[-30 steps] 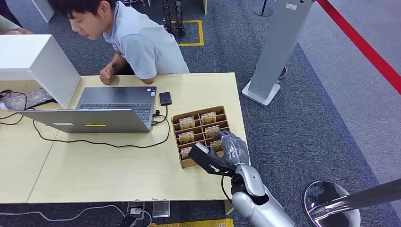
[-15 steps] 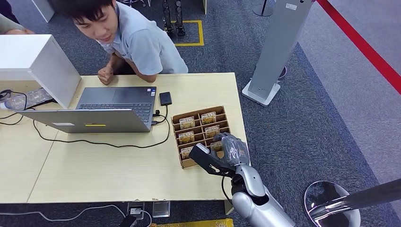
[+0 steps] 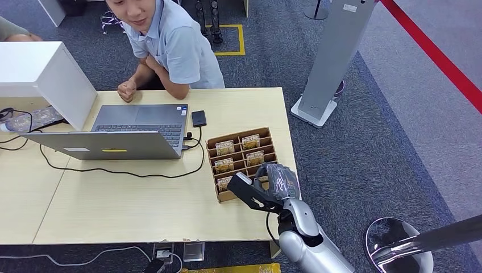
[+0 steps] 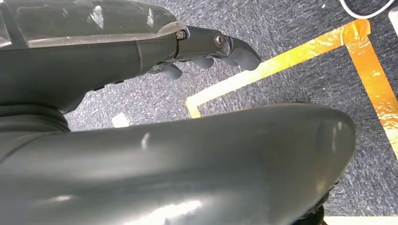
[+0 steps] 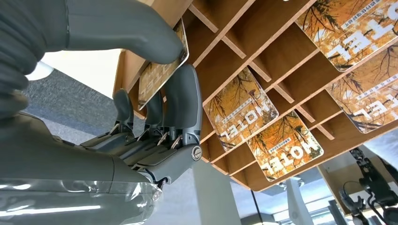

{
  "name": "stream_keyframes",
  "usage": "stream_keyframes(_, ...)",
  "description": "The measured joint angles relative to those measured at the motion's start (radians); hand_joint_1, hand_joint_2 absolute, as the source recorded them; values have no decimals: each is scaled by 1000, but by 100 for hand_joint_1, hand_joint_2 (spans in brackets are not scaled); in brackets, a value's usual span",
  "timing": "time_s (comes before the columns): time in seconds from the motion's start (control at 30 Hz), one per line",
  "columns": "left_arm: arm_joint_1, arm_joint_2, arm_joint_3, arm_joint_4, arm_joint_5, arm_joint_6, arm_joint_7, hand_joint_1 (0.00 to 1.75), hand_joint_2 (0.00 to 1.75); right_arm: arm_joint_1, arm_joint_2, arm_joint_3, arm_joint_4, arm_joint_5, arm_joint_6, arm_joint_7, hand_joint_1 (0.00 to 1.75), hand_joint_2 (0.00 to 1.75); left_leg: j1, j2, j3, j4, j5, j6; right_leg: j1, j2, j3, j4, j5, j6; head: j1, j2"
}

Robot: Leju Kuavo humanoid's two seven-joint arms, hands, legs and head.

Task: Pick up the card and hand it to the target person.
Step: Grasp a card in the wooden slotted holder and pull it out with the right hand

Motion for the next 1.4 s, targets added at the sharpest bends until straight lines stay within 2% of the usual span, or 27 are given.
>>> stream_keyframes(0.13, 0, 0, 0, 0, -1, 0, 1, 0, 0, 0, 0, 1, 1, -8, 4, -2, 95, 175, 0, 0, 0, 0, 0, 0, 0, 0, 0, 0, 0, 0, 0, 0)
stream_keyframes(0.23, 0, 0, 0, 0, -2, -1, 2, 0, 0, 0, 0, 1, 5, -10, 7, -2, 104, 175, 0, 0, 0, 0, 0, 0, 0, 0, 0, 0, 0, 0, 0, 0)
stream_keyframes(0.33, 1, 0, 0, 0, -3, -1, 4, 0, 0, 0, 0, 1, 7, -14, 11, -2, 133, 175, 0, 0, 0, 0, 0, 0, 0, 0, 0, 0, 0, 0, 0, 0)
stream_keyframes(0.4, 1, 0, 0, 0, -4, -2, 4, 0, 0, 0, 0, 1, 8, -16, 14, -2, 159, 175, 0, 0, 0, 0, 0, 0, 0, 0, 0, 0, 0, 0, 0, 0)
stream_keyframes(0.47, 1, 0, 0, 0, -5, -2, 4, 0, 0, -1, 0, 1, 9, -17, 16, -2, 173, 175, 0, 0, 0, 0, 0, 0, 0, 0, 0, 0, 0, 0, 0, 0)
stream_keyframes(0.83, -1, -3, 0, 0, -23, -13, 7, 0, 0, -4, 0, 1, 7, -16, 25, -1, 173, 175, 0, 0, 1, 0, 0, 0, 0, 0, 0, 0, 0, 0, 0, 0)
stream_keyframes(0.97, -2, -4, 0, 0, -23, -10, 7, 0, 0, 5, 0, 0, 4, 2, -26, -32, 173, 175, 0, 0, 1, 0, 0, 0, 0, 0, 0, 0, 0, 0, 0, 0)
stream_keyframes(1.07, -2, -4, 0, 0, -23, -7, 4, 0, 0, 24, 0, -2, -10, 28, -172, -130, 173, 175, 0, 0, 0, 0, 0, 0, 0, 0, 0, 0, 0, 0, 0, 0)
stream_keyframes(1.17, -2, -4, 0, 0, -25, -6, -4, 0, 0, 56, 4, -23, -48, 47, -333, -321, 173, 175, 0, 0, 0, 0, 0, 0, 0, 0, 0, 0, 0, 0, 0, 0)
stream_keyframes(1.3, 0, -5, 0, 0, -29, -4, -6, 0, 0, 136, 47, -110, -126, 7, -383, -640, 173, 175, 0, 0, 0, 0, 0, 0, 0, 0, 0, 0, 0, 0, 0, 0)
stream_keyframes(1.33, 0, -5, 0, 0, -29, -4, -7, 0, 0, 153, 59, -132, -140, -16, -384, -697, 173, 175, 0, 0, 0, 0, 0, 0, 0, 0, 0, 0, 0, 0, -1, 0)
stream_keyframes(1.4, 1, -5, 0, 0, -29, -4, -7, 0, 0, 176, 80, -171, -163, -55, -384, -757, 173, 175, 0, 0, 0, 0, 0, 0, 0, 0, 0, 0, 0, 0, -1, 0)
